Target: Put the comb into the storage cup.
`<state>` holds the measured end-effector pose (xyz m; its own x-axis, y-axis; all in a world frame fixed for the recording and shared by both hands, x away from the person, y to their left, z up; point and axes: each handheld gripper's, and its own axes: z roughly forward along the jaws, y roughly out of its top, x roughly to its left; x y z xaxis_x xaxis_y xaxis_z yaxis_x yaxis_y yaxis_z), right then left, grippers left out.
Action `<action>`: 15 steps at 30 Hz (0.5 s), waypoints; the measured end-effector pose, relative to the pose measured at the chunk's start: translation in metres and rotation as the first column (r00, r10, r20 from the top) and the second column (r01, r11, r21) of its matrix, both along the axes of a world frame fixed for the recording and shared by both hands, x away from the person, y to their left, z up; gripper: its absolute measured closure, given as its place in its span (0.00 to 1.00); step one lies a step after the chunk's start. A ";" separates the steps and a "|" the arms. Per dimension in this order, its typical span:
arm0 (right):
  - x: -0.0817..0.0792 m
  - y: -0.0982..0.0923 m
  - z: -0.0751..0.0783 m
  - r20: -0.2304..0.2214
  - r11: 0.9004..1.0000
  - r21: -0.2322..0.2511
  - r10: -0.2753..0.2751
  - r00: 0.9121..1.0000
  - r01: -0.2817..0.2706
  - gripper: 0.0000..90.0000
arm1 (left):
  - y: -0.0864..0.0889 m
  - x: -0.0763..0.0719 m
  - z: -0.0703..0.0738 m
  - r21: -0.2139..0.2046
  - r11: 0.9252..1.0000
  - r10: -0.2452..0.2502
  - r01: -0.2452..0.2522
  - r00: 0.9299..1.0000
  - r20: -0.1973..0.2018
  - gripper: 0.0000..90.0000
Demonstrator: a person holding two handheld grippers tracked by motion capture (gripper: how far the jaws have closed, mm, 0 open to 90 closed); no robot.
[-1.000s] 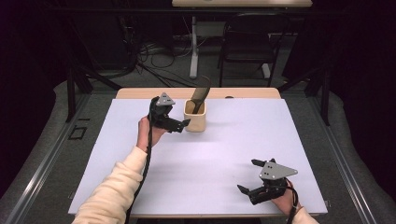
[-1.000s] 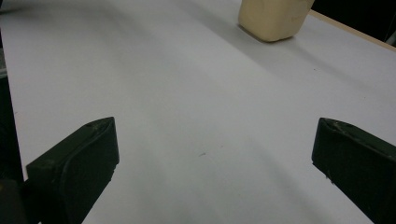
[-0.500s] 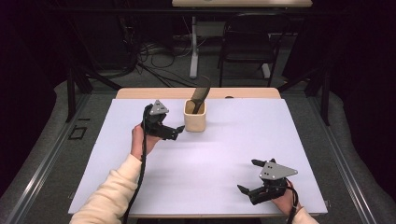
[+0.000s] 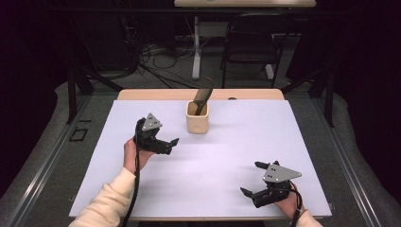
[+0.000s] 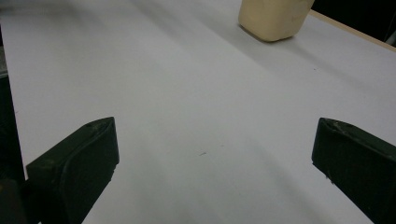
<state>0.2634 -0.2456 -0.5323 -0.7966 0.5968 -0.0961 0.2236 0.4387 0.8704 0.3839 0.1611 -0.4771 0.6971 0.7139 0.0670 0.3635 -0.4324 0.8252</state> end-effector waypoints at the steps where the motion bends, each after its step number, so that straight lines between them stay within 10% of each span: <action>1: 0.000 0.000 0.000 0.001 1.000 0.000 -0.001 1.000 0.001 0.00 | 0.001 -0.002 0.000 -0.003 1.000 0.003 -0.003 1.000 0.001 0.00; 15: 0.000 0.000 0.000 0.002 1.000 0.001 0.001 1.000 -0.001 0.00 | 0.013 -0.036 -0.008 -0.006 1.000 0.015 -0.015 1.000 0.006 0.00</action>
<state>0.2635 -0.2460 -0.5321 -0.7968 0.5964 -0.0972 0.2213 0.4376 0.8715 0.3481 0.1745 -0.4856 0.6861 0.7244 0.0668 0.3645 -0.4218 0.8302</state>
